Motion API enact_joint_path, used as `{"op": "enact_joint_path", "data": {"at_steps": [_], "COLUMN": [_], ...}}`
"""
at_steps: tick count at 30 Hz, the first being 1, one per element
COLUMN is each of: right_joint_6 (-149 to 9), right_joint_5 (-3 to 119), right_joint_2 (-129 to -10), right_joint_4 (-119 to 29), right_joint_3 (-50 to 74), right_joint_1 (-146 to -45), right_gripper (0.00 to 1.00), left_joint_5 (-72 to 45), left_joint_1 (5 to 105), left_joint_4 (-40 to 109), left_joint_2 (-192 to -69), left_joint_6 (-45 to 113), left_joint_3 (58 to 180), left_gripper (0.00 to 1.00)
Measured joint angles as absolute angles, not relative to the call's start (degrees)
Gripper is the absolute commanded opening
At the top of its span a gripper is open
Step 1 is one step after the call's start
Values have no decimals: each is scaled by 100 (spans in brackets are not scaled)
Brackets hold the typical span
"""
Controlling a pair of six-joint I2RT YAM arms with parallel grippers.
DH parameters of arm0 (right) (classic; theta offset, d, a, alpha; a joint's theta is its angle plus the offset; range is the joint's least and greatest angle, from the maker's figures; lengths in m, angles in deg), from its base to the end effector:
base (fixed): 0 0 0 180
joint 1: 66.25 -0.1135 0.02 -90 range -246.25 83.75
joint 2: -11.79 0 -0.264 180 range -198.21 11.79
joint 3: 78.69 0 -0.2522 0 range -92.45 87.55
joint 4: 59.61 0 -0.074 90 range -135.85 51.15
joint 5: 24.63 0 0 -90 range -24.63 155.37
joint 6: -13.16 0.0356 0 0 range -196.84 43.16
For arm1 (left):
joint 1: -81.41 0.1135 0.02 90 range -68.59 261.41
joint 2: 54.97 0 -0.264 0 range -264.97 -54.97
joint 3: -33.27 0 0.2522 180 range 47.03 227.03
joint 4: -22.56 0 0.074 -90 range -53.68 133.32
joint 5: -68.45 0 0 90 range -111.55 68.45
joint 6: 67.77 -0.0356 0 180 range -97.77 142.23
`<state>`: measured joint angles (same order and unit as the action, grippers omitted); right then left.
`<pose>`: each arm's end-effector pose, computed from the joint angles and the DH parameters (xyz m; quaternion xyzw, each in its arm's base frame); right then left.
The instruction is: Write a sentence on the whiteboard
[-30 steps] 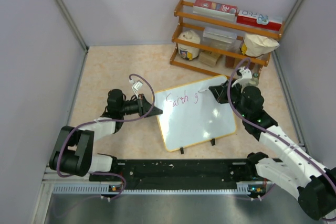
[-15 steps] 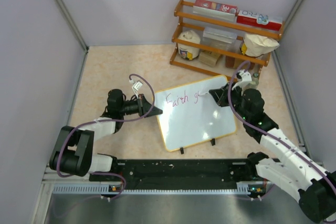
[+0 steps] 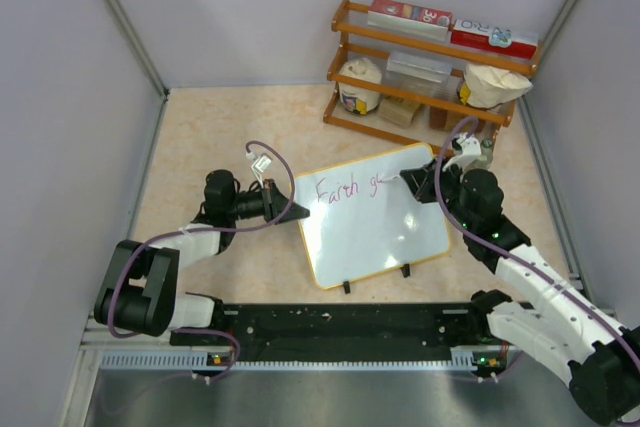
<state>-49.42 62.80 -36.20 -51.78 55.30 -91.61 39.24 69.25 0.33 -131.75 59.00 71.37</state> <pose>0.1830 0.0885 0.2823 -0.0007 0.7649 0.3016 0.5692 0.2321 -0.0818 0.1870 0.1487 0.7396 -0.5827 0.3022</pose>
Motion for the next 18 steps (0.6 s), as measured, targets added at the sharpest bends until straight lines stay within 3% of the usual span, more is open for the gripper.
{"op": "enact_joint_path", "data": {"at_steps": [18], "right_joint_6": [-4940], "right_joint_5": [6536], "right_joint_2": [-3794], "right_joint_4": [-5218], "right_joint_3": [5296], "right_joint_1": [-9161], "right_gripper": [0], "left_joint_5": [3924], "left_joint_1": [6923], "left_joint_4": [29], "left_joint_2": [-13175], "left_joint_6": [5914], "left_joint_3": [7137], "left_gripper": [0]}}
